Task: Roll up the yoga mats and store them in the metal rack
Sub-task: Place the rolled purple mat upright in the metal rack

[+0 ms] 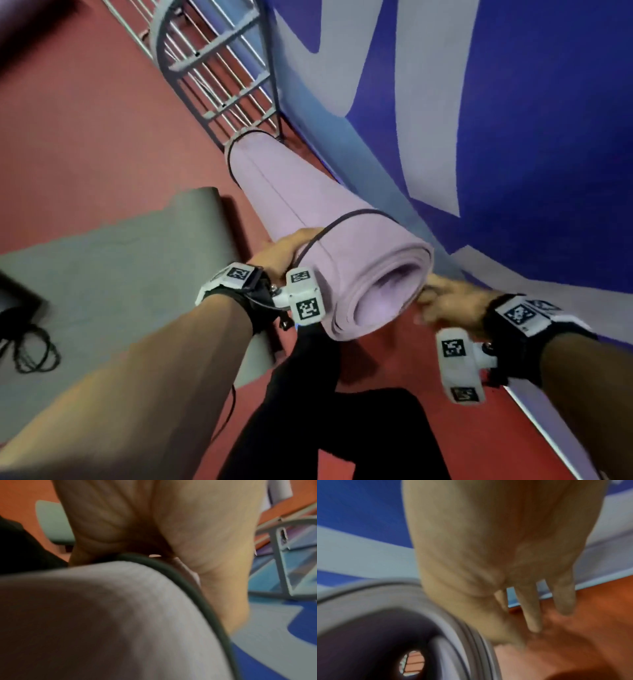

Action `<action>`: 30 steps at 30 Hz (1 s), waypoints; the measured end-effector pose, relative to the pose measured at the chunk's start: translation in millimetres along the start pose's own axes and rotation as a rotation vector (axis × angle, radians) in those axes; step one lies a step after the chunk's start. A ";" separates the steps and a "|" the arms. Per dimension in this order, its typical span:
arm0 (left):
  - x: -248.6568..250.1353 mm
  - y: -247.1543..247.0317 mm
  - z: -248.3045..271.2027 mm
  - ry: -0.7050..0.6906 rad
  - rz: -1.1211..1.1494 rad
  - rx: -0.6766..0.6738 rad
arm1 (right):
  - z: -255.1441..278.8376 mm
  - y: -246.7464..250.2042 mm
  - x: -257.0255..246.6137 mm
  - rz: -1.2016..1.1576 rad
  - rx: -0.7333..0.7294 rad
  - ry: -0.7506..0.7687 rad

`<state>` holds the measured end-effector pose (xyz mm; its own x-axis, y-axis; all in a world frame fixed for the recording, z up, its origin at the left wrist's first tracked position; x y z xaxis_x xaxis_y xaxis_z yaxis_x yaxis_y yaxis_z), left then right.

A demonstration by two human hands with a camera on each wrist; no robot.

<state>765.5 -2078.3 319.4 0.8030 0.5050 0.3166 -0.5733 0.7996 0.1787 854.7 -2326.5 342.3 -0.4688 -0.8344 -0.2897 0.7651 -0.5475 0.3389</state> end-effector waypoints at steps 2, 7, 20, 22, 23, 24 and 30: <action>-13.9 6.0 -11.7 -0.017 0.004 0.162 | -27.4 20.4 -15.2 0.100 0.164 0.040; -63.9 -4.6 -39.3 0.023 0.149 0.159 | -83.6 -11.8 -86.1 -0.024 0.193 0.031; -144.4 -65.2 -102.3 -0.113 0.215 0.014 | -219.9 -84.1 -118.7 0.202 0.088 0.014; -140.8 -67.1 -117.6 -0.052 0.291 0.046 | -227.2 -91.9 -120.1 0.191 0.081 0.046; -137.3 -61.6 -131.1 0.019 0.379 0.088 | -230.6 -97.2 -121.3 0.193 0.075 0.063; -132.3 -54.2 -145.5 0.108 0.510 0.124 | -232.9 -102.3 -121.1 0.197 0.071 0.073; -79.7 0.4 -228.6 0.114 0.490 0.320 | -244.7 -128.7 -76.7 0.139 -0.075 0.022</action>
<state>738.4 -2043.9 81.3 0.4346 0.8365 0.3338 -0.8879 0.3359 0.3142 900.3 -2176.7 101.9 -0.3474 -0.8996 -0.2645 0.8528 -0.4204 0.3097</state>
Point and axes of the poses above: each hand's wrist, its own z-axis away from the middle knuckle, its own y-axis out of the back of the hand, x = y × z, the point moved 4 cm from there along -z, towards the middle knuckle, and after that the axes turned 15 degrees about x, right-handed, at the moved point
